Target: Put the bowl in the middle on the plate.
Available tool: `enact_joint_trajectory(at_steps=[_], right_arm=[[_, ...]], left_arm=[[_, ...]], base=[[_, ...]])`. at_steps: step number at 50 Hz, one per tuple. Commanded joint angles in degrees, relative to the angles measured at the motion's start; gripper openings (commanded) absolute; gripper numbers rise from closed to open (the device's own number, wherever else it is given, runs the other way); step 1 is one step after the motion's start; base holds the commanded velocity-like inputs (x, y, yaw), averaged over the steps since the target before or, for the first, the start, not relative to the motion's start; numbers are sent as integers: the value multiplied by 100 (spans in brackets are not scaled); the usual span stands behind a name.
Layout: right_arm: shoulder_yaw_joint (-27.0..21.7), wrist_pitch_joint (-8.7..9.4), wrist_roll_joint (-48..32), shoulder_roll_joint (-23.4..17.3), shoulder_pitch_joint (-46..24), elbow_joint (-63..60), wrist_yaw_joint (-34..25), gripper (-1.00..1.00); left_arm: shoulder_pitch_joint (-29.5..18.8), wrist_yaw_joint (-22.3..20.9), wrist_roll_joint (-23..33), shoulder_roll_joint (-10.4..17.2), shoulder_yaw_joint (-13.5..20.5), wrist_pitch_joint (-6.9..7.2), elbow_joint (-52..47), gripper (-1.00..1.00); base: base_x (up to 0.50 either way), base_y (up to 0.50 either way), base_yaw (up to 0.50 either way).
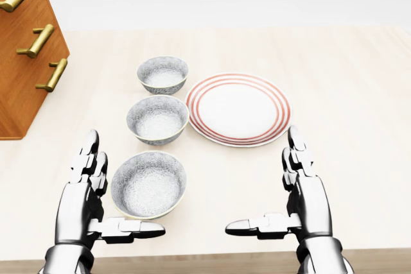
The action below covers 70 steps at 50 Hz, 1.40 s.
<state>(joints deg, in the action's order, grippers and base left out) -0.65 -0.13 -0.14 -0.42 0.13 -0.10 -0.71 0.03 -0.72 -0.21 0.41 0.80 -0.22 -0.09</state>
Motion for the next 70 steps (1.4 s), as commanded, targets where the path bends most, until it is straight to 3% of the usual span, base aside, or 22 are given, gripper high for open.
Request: enact_joint_trajectory(at_steps=[1,19,21,24,25,33,64,66,69,70], right_arm=[[-63,-12,-55,-51,38,15,-150,100],[-34,22,-195,-39,233,-269,-122,100],[-44,-11,-170,-33,260,-340,-133,100],[1,-210,-181,-25,367,-442,-214,100],[9,-124,-246,-32,399,-517,-181,100],[3,-222,-303,-42,394,-413,-182,100],[-110,-145,-358,-46,577,-712,-164,100],[-136,-202,-297,-41,561,-703,-172,100],[-197,16,-221,-60,467,-707,-172,100],[-230,105,-149,-70,450,-756,-207,100]], left_arm=[[50,-112,-22,61,121,-20,-133,100],[217,-135,1,48,108,60,-519,100],[223,-136,-5,46,115,75,-545,100],[236,-139,-6,46,118,83,-573,100],[241,-141,-7,46,119,87,-584,100],[273,-155,-14,43,115,112,-656,100],[354,-216,-38,36,104,137,-783,100],[333,-223,-88,30,121,200,-806,100],[209,-193,-217,27,153,522,-1021,100],[105,-157,-281,36,179,522,-1256,100]], base=[[0,0,0],[0,0,0],[0,0,0],[0,0,0],[0,0,0],[0,0,0],[0,9,0],[0,0,0],[0,0,0],[0,0,0]])
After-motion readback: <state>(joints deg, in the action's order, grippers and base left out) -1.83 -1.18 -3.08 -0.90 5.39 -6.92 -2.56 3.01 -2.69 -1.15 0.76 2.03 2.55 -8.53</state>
